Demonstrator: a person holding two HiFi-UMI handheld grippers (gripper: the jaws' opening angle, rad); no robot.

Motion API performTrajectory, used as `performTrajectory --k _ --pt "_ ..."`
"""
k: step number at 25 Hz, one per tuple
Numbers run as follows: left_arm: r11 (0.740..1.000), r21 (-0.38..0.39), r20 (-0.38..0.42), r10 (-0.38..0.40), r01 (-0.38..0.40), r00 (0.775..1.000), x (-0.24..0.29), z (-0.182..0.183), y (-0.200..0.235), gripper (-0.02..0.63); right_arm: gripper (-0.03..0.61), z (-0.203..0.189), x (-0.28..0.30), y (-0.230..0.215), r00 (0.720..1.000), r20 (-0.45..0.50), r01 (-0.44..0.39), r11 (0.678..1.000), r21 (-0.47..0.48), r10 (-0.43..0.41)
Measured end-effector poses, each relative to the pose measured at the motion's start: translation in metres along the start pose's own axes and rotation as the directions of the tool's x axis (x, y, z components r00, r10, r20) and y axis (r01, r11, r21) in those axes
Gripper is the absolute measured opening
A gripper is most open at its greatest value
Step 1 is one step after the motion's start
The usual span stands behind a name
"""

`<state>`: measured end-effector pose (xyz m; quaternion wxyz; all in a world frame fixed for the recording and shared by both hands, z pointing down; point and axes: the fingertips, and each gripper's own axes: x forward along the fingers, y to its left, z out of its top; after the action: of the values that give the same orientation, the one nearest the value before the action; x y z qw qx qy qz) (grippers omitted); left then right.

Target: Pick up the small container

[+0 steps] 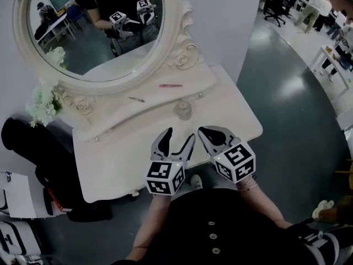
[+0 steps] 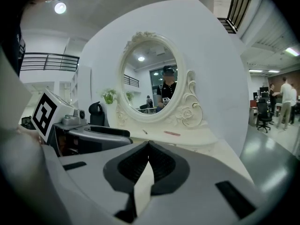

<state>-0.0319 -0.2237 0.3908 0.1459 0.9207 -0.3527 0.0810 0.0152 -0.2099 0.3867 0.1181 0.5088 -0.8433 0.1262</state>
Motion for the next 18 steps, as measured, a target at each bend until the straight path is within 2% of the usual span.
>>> performTrajectory --k 9,18 --pt "0.998 -0.047 -0.027 -0.03 0.029 0.999 0.011 -0.007 0.014 0.282 0.002 -0.012 0.014 -0.008 0.997 -0.073 0.031 1.0 -0.003 -0.031" --pt "0.998 -0.056 -0.065 0.034 -0.037 0.997 0.018 -0.016 0.033 0.282 0.002 -0.019 0.026 -0.011 0.996 -0.092 -0.008 1.0 -0.003 0.008"
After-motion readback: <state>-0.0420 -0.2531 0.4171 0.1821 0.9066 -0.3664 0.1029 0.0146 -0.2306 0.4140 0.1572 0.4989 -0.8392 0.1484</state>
